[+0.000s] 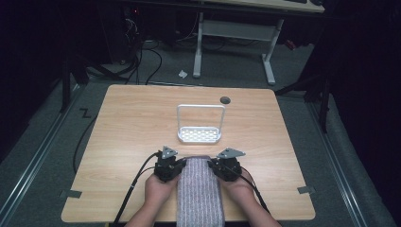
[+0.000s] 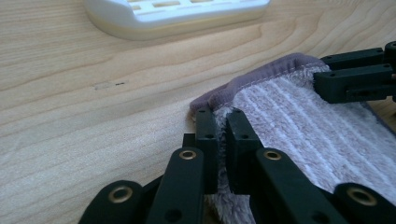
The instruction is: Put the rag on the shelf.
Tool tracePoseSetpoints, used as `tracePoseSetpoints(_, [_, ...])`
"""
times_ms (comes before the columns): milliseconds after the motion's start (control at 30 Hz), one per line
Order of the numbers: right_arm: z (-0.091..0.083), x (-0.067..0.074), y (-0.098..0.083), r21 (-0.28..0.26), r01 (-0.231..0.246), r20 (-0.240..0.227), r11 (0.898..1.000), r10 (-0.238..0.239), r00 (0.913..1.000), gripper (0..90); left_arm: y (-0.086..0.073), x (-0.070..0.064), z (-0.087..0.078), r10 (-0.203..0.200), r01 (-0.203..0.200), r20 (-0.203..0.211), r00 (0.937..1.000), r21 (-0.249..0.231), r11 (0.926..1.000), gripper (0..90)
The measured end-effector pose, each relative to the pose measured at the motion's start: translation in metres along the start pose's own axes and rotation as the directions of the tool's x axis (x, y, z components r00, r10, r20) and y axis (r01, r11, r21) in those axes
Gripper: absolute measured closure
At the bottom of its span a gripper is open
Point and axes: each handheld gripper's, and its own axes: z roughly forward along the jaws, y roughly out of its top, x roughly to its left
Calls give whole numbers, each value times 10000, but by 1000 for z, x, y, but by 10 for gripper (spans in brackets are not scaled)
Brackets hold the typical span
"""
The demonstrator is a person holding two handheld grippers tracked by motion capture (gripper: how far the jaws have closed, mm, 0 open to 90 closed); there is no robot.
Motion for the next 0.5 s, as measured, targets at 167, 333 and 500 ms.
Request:
tracePoseSetpoints(167, [-12, 3, 5, -775, 209, 204, 9968, -194, 9996, 809, 5, 0, -10, -46, 59, 131, 9999, -979, 9952, 857])
tracePoseSetpoints(333, [-19, 5, 13, -1241, 326, 488, 9917, -267, 9985, 808, 12, -2, -18, 34, -18, 100, 9999, -1499, 9887, 858])
tracePoseSetpoints(500, [-30, 6, 20, -1803, 371, 655, 9829, -257, 9975, 807, 20, -5, -22, 306, -289, 48, 9995, -2036, 9786, 856])
